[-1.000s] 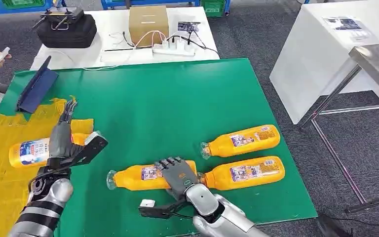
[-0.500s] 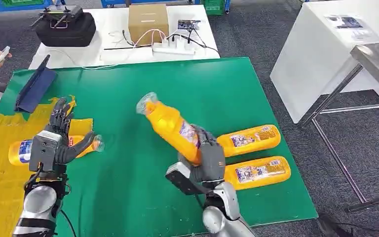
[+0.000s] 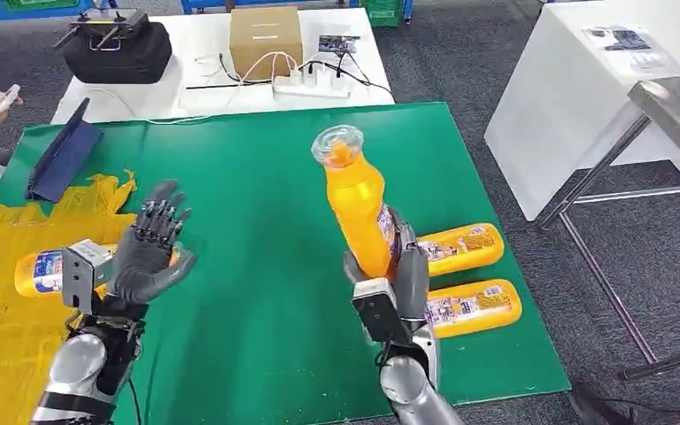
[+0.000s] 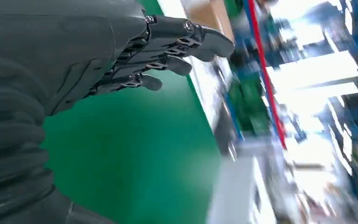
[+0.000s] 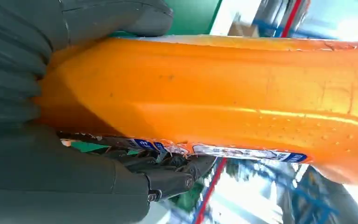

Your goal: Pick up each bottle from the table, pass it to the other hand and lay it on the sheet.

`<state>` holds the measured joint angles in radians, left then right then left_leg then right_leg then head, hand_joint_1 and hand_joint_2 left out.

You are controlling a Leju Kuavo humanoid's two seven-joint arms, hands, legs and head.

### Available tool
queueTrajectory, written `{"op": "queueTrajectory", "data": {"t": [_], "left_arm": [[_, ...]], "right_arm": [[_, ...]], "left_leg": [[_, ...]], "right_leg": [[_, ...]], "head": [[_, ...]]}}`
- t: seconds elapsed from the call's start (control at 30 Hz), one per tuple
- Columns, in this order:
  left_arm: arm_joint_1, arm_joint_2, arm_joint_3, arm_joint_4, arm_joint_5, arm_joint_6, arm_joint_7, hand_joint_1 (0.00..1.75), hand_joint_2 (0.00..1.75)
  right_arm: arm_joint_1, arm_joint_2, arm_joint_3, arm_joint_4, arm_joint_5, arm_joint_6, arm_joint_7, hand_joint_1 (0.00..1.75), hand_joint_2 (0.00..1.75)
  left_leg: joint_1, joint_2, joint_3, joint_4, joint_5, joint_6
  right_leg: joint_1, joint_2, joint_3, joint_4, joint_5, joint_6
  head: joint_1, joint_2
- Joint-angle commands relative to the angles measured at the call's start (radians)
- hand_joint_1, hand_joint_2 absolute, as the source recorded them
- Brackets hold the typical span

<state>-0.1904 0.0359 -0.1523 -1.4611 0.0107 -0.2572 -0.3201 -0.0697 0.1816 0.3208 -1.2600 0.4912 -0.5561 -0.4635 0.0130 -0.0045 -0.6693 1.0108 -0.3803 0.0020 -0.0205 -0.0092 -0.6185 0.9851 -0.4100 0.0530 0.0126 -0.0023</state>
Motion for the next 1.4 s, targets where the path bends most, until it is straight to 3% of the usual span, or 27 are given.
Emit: {"op": "queueTrajectory", "data": {"t": [0.03,0.13,0.43,0.6,0.8,1.2,1.23,1.27,1.4], "left_arm": [[-0.064,0.029,-0.216,0.045,0.034,-0.077,-0.013,0.0,1.75],[-0.08,0.033,-0.245,0.059,0.048,-0.092,-0.026,0.0,1.75],[-0.081,0.038,-0.247,0.06,0.051,-0.094,-0.029,0.0,1.75],[-0.092,0.032,-0.254,0.086,0.073,-0.101,-0.033,0.0,1.75],[-0.116,0.004,-0.242,0.131,0.086,-0.08,-0.032,0.0,1.75],[-0.114,-0.035,-0.204,0.113,0.095,0.007,-0.031,0.0,1.75],[-0.112,-0.04,-0.198,0.108,0.103,0.009,-0.037,1.34,1.75],[-0.108,-0.041,-0.199,0.101,0.114,0.0,-0.046,1.75,1.75],[-0.096,-0.046,-0.199,0.081,0.117,0.002,-0.055,1.75,1.75]], "right_arm": [[-0.126,-0.012,0.084,0.134,-0.079,0.166,-0.077,1.75,1.75],[-0.159,-0.018,0.134,0.171,-0.081,0.231,-0.077,1.75,1.75],[-0.163,-0.017,0.14,0.18,-0.079,0.232,-0.078,1.75,1.75],[-0.204,-0.007,0.22,0.237,-0.068,0.308,-0.073,1.75,1.75],[-0.229,-0.002,0.368,0.317,0.027,0.325,-0.05,1.75,1.75],[-0.23,-0.009,0.419,0.358,0.046,0.317,-0.04,1.75,1.75],[-0.23,-0.008,0.42,0.36,0.045,0.318,-0.039,1.75,1.75],[-0.232,-0.007,0.423,0.364,0.044,0.321,-0.04,1.75,1.75],[-0.232,-0.004,0.424,0.375,0.041,0.318,-0.036,1.75,1.75]], "left_leg": [[0.0,0.0,0.004,0.0,-0.001,0.0],[0.001,0.001,0.005,0.0,-0.002,0.0],[0.0,0.0,0.003,-0.001,0.0,0.0],[0.0,0.002,0.006,0.0,-0.002,0.0],[0.001,0.001,0.004,-0.001,-0.001,0.0],[0.001,-0.001,0.003,-0.001,0.0,0.0],[0.001,-0.002,0.005,0.0,-0.001,0.0],[0.001,-0.002,0.005,0.0,-0.001,0.0],[0.001,-0.001,0.006,0.0,-0.002,0.0]], "right_leg": [[0.001,0.0,0.004,0.0,-0.001,-0.002],[0.001,0.001,0.005,0.0,-0.001,-0.003],[0.0,0.0,0.002,-0.001,0.0,-0.001],[0.001,0.002,0.005,0.0,-0.001,-0.002],[0.001,0.001,0.003,-0.001,-0.001,-0.002],[0.001,-0.001,0.003,-0.001,-0.001,-0.001],[0.001,-0.002,0.006,-0.001,-0.002,-0.002],[0.001,-0.002,0.005,0.0,-0.002,-0.002],[0.001,-0.001,0.006,0.0,-0.002,-0.003]], "head": [[0.0,0.0],[0.0,0.0],[0.0,0.0],[0.0,0.0],[0.0,0.0],[0.0,0.0],[0.0,0.0],[0.0,0.0],[0.0,0.0]]}}
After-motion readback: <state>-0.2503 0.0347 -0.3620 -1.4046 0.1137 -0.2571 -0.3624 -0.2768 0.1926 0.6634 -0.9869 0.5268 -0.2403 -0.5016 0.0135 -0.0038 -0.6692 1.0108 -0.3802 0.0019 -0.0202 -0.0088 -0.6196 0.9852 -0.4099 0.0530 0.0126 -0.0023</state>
